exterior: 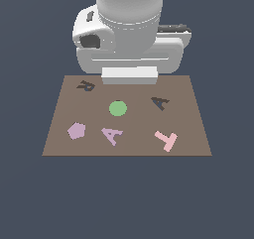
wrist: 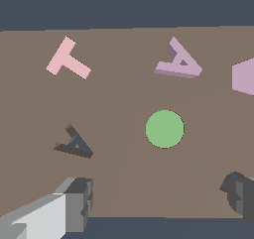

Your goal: Insert a designated object into the corresponding slot on a board.

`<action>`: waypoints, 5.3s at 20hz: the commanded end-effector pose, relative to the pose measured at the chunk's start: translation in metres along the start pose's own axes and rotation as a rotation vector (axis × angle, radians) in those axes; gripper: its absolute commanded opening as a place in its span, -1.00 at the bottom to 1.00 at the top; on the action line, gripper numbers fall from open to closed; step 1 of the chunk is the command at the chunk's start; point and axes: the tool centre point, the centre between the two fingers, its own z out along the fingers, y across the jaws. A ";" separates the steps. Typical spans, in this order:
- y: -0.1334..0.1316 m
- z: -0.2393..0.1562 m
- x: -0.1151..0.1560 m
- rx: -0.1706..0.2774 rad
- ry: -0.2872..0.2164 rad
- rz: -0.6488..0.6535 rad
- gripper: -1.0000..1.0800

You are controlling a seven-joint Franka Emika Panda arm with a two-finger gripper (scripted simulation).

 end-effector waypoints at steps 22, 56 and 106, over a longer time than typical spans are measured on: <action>0.026 0.026 0.021 -0.011 0.009 -0.276 0.92; 0.056 0.097 0.114 -0.046 0.038 -1.075 0.92; 0.010 0.115 0.073 -0.044 0.037 -1.046 -1.00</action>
